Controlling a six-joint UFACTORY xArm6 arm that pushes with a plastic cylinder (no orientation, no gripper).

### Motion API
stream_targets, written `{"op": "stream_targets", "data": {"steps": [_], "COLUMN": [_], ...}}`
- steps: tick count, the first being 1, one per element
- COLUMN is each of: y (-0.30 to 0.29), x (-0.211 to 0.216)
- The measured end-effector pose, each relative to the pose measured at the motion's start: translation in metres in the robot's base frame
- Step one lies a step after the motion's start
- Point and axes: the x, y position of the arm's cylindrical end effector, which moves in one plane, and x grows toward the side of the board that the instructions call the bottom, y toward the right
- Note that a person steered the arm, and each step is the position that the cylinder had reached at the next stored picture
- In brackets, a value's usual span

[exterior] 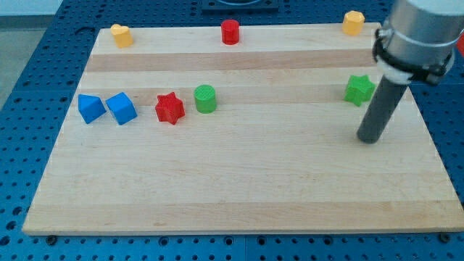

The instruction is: Move your arms towards the green circle

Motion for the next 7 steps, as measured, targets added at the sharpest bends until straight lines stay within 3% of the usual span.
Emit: {"op": "stream_targets", "data": {"steps": [3, 5, 6, 7], "y": [-0.048, -0.049, -0.073, -0.127], "x": [-0.020, -0.089, -0.146, -0.166]}}
